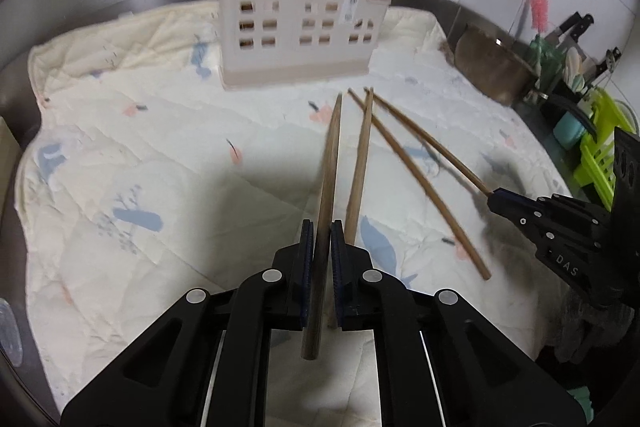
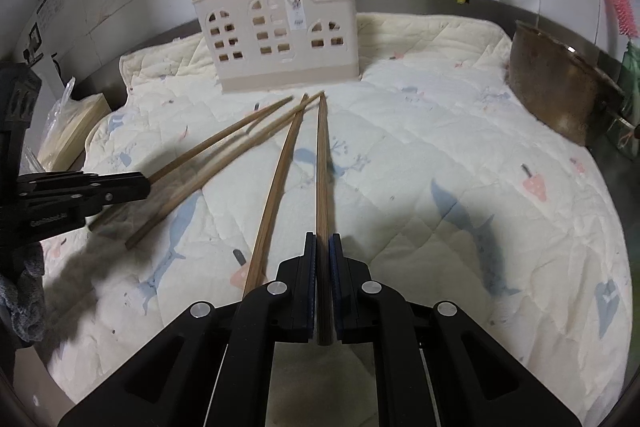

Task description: Organize utensils

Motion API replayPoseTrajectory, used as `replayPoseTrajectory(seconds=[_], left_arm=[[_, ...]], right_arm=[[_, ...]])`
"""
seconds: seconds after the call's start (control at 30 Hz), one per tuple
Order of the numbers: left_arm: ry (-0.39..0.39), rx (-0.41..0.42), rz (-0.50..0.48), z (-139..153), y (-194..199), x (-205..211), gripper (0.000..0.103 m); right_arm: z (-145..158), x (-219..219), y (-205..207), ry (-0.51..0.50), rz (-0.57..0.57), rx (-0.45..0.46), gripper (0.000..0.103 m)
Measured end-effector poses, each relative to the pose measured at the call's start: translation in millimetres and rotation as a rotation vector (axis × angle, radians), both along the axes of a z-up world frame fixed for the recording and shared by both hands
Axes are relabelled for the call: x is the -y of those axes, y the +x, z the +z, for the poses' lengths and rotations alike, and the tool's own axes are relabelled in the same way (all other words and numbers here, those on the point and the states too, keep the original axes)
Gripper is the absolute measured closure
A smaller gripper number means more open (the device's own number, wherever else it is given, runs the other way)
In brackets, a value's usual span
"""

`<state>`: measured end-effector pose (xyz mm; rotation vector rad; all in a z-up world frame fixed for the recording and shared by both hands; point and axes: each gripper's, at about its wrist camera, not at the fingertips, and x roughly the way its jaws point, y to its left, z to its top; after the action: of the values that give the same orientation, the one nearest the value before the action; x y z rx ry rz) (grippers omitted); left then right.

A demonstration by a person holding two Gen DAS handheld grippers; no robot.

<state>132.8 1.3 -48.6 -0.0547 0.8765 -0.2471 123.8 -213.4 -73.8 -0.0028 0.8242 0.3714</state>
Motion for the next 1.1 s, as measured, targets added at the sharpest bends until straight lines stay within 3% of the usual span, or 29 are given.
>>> replayPoseTrajectory(seconds=[0.3, 0.43, 0.6, 0.77, 1.1], left_arm=[[-0.006, 0.105, 0.006, 48.2, -0.5, -0.7, 0.098], [0.007, 0.112, -0.006, 54.5, 3.3, 3.0, 0.098], [0.018, 0.055, -0.006, 31.9, 0.9, 2.6, 0.096], [0.024, -0.022, -0.014, -3.4, -3.0, -0.5, 0.084], [0.034, -0.078, -0.007, -35.7, 1.0, 0.5, 0.082]], right_arm=[[47.4, 6.0, 0.0, 0.0, -0.002, 0.127, 0.096], [72.6, 4.0, 5.2, -0.02, 0.011, 0.193, 0.096], [85.4, 4.2, 8.8, -0.027, 0.018, 0.223, 0.096], [88.0, 2.6, 6.7, -0.023, 0.025, 0.227, 0.096], [86.5, -0.9, 4.1, -0.024, 0.031, 0.221, 0.096]])
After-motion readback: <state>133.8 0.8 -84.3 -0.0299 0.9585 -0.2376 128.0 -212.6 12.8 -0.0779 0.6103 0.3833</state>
